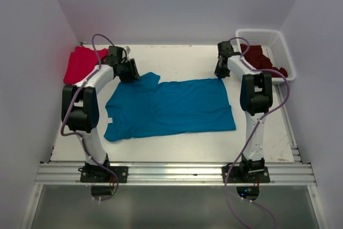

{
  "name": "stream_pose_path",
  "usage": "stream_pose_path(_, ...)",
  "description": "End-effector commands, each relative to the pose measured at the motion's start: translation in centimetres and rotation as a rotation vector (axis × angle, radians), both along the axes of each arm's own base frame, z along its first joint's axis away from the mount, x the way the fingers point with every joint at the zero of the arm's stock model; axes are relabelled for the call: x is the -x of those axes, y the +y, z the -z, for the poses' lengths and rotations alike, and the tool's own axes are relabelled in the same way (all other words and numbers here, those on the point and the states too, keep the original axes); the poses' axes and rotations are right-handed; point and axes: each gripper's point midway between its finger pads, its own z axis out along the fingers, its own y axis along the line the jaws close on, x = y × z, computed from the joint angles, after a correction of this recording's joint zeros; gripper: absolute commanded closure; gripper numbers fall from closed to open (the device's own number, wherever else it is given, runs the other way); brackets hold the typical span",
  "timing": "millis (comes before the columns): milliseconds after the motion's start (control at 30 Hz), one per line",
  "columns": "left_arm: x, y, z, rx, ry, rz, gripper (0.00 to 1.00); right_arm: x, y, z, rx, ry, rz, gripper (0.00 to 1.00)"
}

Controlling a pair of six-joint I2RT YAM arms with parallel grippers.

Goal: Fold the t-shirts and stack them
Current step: Fold the tshirt

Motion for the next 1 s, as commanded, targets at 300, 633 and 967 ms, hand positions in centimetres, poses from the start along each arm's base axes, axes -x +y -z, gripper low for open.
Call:
stream_pose_path(300,-3.2,-0.6,-0.4,-0.033,-0.088,0.016,0.48,1.9,-0.7,1.8,0.015,0.081,0.001,1.0)
stream_pose_path(633,-7.8,-0.7,0.3,-0.071,-0.063,0.024,0.47,1.8,-0.9,1.5,0.017,0.074,0.002,1.0)
stream_pose_path(967,-5.5,-0.5,3.0,-0.097,0.021,0.038,0.47,1.8,-0.7,1.8,0.014,0.08,-0.001,1.0)
